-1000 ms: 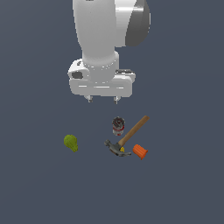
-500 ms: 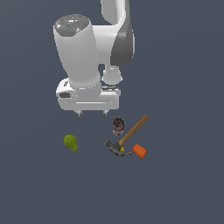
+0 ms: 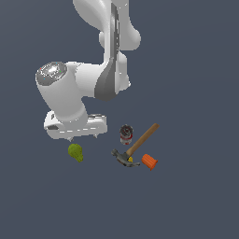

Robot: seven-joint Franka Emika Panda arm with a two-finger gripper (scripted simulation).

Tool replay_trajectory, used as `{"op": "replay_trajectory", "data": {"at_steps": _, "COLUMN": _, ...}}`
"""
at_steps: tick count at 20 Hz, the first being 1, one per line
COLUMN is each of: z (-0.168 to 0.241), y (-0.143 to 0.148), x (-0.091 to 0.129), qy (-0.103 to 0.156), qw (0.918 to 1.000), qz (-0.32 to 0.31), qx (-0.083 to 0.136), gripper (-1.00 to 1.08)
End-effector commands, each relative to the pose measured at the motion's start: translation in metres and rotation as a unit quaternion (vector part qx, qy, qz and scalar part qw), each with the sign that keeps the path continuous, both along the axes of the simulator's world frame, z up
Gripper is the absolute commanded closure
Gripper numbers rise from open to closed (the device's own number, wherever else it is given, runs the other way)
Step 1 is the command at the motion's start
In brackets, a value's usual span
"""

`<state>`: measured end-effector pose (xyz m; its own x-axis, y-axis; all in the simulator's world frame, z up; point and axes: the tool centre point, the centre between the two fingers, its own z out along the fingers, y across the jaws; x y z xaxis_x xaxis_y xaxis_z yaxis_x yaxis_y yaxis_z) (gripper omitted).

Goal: Pick up a designated object from a clutter of objects.

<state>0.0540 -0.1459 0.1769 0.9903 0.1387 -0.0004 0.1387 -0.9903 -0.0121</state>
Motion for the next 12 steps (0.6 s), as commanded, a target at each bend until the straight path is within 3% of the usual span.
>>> {"op": "replay_trajectory", "data": {"at_steps": 1, "z": -0.02, "y": -0.018, "x": 0.003, "qy": -0.001, "qw": 0.9999, "qz": 0.016, "qx": -0.001, "gripper": -0.92}}
{"op": "replay_trajectory", "data": {"at_steps": 12, "z": -0.078, "y": -0.068, "x": 0.003, "qy": -0.001, "qw": 0.9983, "qz": 0.057, "qx": -0.005, "gripper": -0.92}}
